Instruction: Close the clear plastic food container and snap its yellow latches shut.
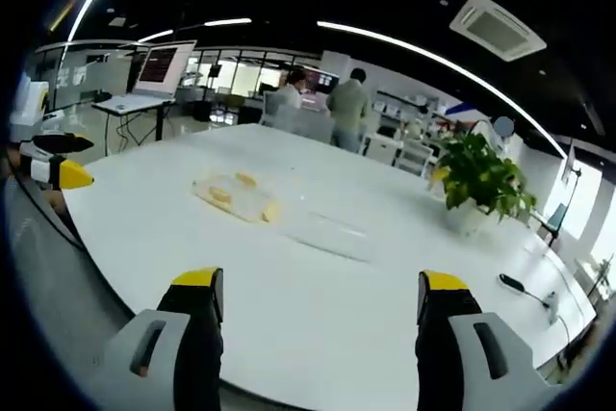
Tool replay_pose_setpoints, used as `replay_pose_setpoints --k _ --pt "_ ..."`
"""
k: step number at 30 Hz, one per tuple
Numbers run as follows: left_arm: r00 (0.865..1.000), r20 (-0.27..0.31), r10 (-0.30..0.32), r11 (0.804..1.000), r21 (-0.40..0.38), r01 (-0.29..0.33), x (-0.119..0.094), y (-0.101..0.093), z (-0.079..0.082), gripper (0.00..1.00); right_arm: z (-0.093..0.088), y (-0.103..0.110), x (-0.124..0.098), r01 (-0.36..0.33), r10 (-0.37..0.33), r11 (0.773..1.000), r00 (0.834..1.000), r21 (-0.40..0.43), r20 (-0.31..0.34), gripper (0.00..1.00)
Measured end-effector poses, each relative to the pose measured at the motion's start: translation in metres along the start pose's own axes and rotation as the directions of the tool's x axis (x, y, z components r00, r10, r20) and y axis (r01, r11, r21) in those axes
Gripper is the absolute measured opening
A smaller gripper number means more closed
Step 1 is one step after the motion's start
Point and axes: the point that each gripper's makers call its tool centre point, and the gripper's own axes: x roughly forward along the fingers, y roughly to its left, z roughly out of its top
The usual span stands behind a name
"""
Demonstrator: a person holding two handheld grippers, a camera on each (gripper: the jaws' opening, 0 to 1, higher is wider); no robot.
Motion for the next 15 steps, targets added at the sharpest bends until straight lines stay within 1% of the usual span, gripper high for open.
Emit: replay_pose_setpoints --k 11,15 --pt "1.0 -0.009 -0.005 1.0 0.006 0.005 0.0012 -0.0002 0.0009 0.89 0.0013 0.0011 0.0015 -0.012 0.012 1.0 1.0 -0.007 -0.004 0.79" --pt "1.0 -0.018 -0.004 1.0 0.013 0.005 0.0019 -0.0002 0.0006 0.88 -0.0005 0.0009 0.0024 -0.012 0.011 1.0 1.0 -0.02 -0.017 0.77"
